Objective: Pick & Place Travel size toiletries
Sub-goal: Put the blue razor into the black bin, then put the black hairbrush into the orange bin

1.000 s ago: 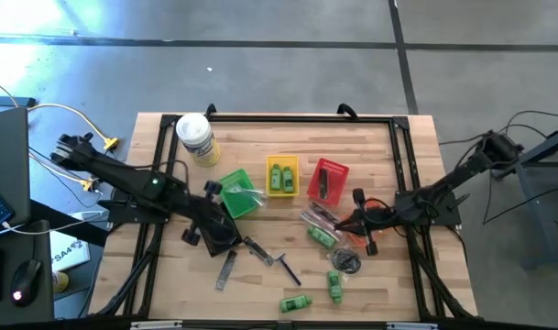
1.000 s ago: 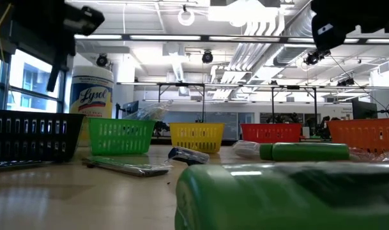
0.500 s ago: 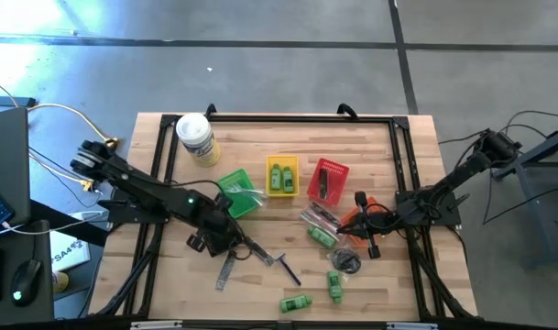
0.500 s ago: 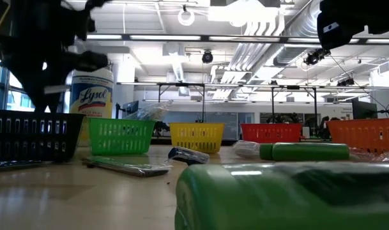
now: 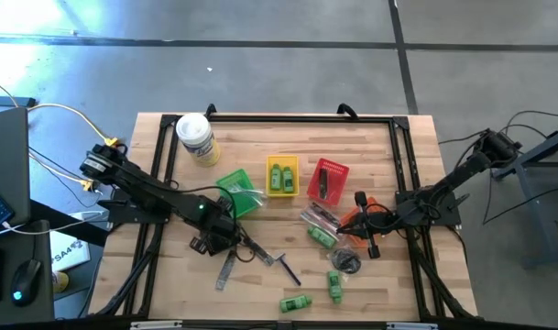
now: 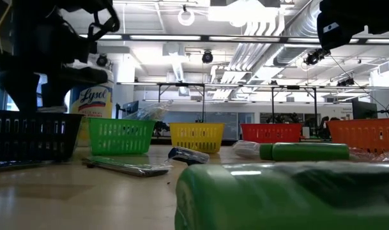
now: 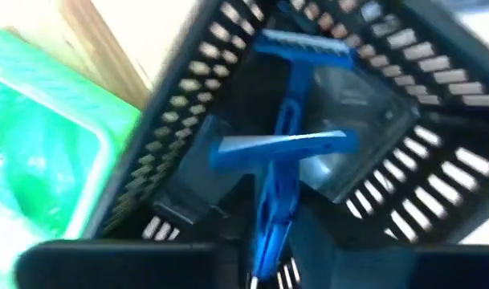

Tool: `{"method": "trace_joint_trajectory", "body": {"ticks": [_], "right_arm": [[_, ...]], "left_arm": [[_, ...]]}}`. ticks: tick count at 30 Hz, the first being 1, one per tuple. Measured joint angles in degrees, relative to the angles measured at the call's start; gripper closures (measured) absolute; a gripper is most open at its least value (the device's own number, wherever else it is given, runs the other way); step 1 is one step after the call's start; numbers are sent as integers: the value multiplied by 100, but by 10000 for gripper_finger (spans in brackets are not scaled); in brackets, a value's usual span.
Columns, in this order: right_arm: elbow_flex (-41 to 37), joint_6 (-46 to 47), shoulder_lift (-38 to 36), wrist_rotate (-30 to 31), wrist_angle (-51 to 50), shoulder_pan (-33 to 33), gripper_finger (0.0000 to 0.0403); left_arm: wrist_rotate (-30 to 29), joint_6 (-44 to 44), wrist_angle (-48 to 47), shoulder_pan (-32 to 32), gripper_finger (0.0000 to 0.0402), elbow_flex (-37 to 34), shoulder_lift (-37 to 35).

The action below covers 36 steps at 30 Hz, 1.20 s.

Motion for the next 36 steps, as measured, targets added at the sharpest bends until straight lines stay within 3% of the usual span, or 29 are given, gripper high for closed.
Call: {"method": "trace_joint_trajectory", "body": {"ticks": [7, 14, 19, 26, 30, 32, 36], "right_arm": [[0, 72, 0, 0, 6, 0, 399], [1, 86, 0, -54, -58, 0, 399], [2, 104, 0, -135, -244, 0, 399], [2, 124, 0, -152, -236, 0, 399], [2, 134, 0, -125, -210, 0, 399], [2, 93, 2, -110, -190, 0, 399], [7, 93, 0, 453, -132, 0, 399]], "left_arm": [[-128, -433, 0, 2, 240, 2, -17], [-122, -651, -393, 0, 222, 83, -222], [-181, -264, 179, 0, 246, -159, -993], [-187, 331, 1939, 162, 316, -1264, -3109], [-189, 540, 3412, 474, 367, -2213, -4525], [-231, 531, 4600, 699, 391, -2766, -5078], [-242, 536, 6079, 1116, 393, -3671, -5734]]}}
